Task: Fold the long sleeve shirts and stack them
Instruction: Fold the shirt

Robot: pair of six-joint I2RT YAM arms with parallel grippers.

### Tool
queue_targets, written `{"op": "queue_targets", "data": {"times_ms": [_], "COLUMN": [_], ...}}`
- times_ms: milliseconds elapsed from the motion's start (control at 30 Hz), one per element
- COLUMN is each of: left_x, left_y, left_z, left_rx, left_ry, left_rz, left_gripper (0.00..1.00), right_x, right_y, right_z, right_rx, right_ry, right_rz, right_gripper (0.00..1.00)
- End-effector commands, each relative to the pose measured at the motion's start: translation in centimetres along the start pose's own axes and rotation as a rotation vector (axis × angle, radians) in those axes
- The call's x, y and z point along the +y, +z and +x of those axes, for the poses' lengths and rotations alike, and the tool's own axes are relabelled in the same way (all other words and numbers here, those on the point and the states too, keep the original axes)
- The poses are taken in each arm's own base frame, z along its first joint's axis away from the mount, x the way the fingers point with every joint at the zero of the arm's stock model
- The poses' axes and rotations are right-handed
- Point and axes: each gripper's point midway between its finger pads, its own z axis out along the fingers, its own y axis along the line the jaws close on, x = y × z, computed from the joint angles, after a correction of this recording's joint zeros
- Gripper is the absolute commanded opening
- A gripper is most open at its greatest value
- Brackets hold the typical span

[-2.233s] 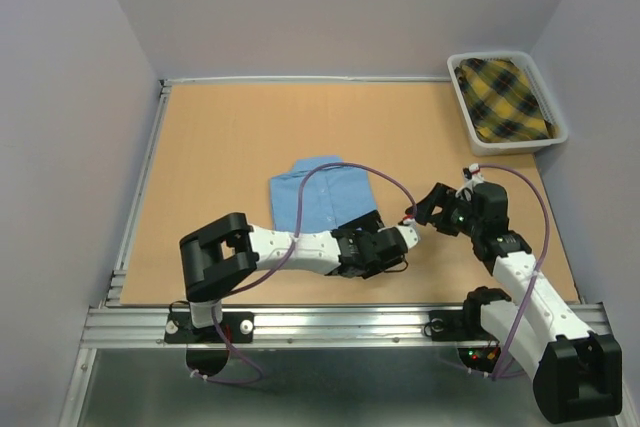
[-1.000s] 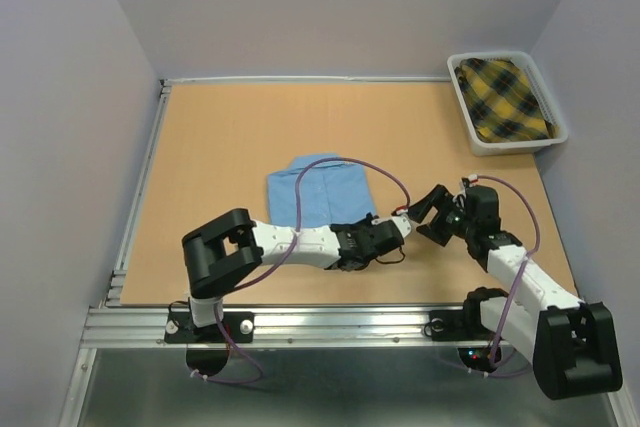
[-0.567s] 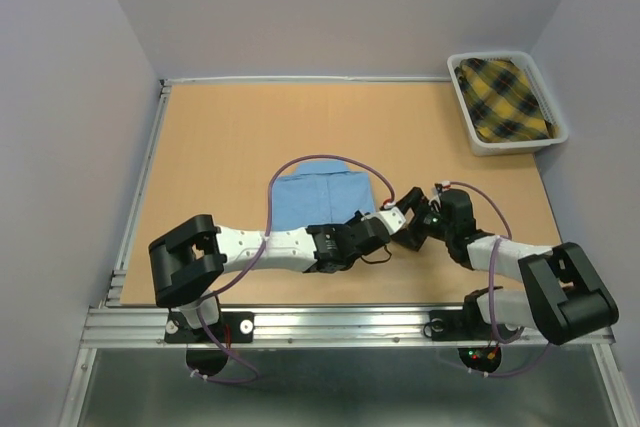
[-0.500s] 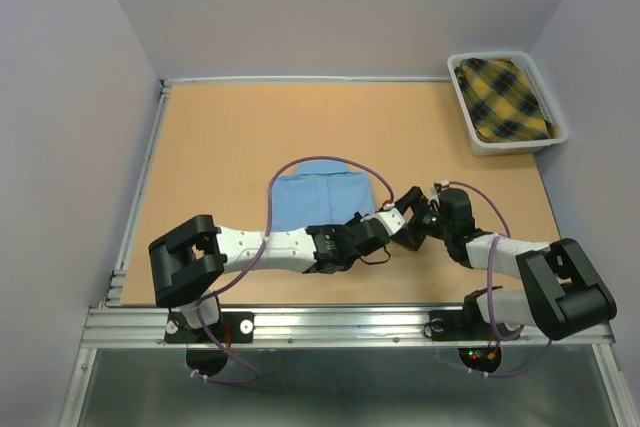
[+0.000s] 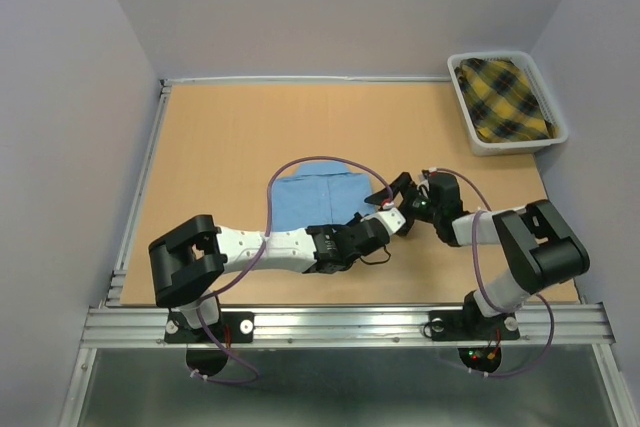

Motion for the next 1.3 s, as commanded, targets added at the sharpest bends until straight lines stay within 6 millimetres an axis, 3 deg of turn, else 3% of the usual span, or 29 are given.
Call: {"op": "queue_targets", "data": {"times_ms": [0,367,500,833,1067,1267], "left_x": [0.3,-0.1,-0.3,-0.1,-0.6,-1.5], "left_y": [-0.9,-1.5,-1.8,-2.4,-2.5,-2.6], "left_z": [-1.4,-1.3,-1.1,-0.9,-0.2,1.3], "left_rx": [-0.056,-0.075,-0.082,-0.104,-0.099,-0.075], "left_ry": [-0.064,-0.092,-0.097,-0.127,-0.136,-0.158], "left_rz": [-0.006,0.011,0.016,0.011,0.031,0.068], "left_gripper": [0.03,0.03,0.03,0.03,0.03,0.04], "right_x": [1.3,0.2,-0.2,-1.5,-1.6,-0.7], "right_y": [1.2,4.1,5.0,6.3,6.4,6.3], "right_z": [0.0,0.2,0.3,1.9,1.8,1.3], "right_rx": [0.027,0.072,0.103,0.181,0.165,0.14], "right_ry": [-0.039,-0.007,-0.022,-0.075,-0.113,-0.179], "right_rz": [-0.04,-0.029,-0.024,-0.019,-0.026,-0.053], "right_gripper": [0.95,0.88,0.81,0.7,0.54,0.21]}}
